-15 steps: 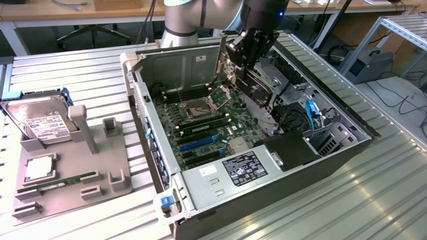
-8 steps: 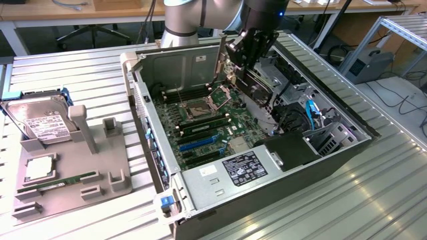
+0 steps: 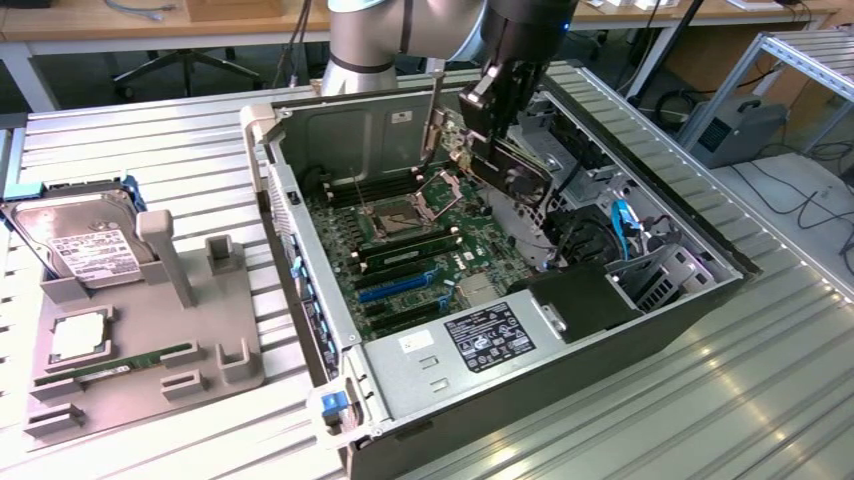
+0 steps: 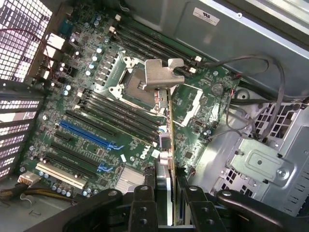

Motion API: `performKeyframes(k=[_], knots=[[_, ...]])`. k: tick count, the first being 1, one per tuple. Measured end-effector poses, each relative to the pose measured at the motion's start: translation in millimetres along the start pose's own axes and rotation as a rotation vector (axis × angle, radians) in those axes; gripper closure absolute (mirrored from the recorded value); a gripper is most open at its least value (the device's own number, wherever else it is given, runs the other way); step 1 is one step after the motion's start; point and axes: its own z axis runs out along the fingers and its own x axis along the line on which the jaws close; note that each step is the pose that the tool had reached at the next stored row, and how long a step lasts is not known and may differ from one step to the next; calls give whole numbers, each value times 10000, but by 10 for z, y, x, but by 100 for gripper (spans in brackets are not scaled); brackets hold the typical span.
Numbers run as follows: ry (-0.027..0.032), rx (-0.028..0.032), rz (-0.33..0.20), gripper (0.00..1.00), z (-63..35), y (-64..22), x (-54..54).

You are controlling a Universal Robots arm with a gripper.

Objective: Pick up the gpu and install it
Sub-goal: 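Insert the gpu into the slot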

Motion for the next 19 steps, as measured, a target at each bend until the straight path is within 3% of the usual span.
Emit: performKeyframes(k=[6,19], knots=[[-8,-24,-998,73,0,0,0],[-10,-29,-1247,73,1,0,0]])
